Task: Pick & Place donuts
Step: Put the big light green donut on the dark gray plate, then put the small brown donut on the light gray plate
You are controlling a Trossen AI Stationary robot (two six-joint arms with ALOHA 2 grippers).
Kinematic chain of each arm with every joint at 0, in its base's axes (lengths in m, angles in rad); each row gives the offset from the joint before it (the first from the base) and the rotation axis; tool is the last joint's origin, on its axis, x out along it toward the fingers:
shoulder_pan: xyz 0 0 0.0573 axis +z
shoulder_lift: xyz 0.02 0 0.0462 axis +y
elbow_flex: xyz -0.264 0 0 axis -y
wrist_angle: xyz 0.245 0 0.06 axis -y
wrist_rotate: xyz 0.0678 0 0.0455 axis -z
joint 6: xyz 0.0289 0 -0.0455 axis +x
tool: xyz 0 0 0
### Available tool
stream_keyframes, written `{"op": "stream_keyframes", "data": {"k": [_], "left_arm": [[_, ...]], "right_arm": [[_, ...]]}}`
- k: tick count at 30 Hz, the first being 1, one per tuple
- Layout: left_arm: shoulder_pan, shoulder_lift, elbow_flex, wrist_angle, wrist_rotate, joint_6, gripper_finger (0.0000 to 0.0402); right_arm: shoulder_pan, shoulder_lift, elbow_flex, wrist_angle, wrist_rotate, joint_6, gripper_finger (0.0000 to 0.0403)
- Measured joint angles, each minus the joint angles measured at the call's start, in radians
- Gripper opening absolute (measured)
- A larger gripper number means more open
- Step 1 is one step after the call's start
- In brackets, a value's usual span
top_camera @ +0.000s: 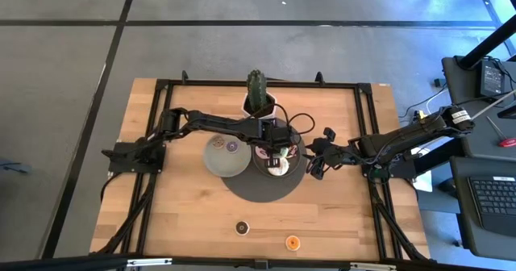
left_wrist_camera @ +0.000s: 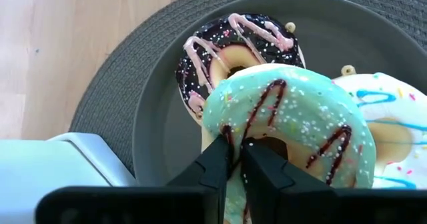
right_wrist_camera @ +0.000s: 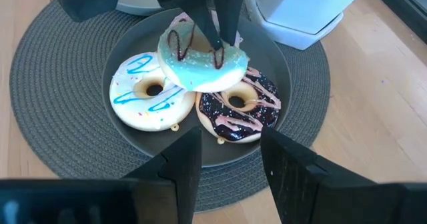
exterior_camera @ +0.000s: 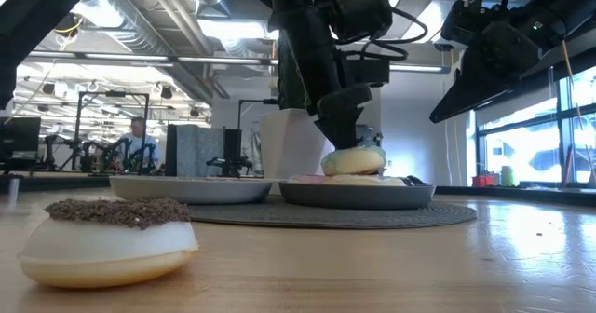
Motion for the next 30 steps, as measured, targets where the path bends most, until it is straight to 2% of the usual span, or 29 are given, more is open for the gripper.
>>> {"op": "stream_keyframes", "data": {"k": [12, 22, 27, 30], "left_arm": [[0.0, 0.0, 0.0, -0.001, -0.001, 0.0, 0.0058], [-0.003, 0.0, 0.023, -0.011, -0.001, -0.001, 0.0122], [-0.007, 0.0, 0.087, -0.089, -0.017, -0.001, 0.014], [-0.007, 0.0, 0.148, -0.199, -0.031, -0.001, 0.0146]], "right_arm": [[0.0, 0.0, 0.0, 0.0, 0.0, 0.0, 0.0155], [0.0, 0.0, 0.0, 0.0, 0.0, 0.0, 0.0155], [0.0, 0.0, 0.0, 0.0, 0.0, 0.0, 0.0155], [0.0, 0.0, 0.0, 0.0, 0.0, 0.0, 0.0155]]}}
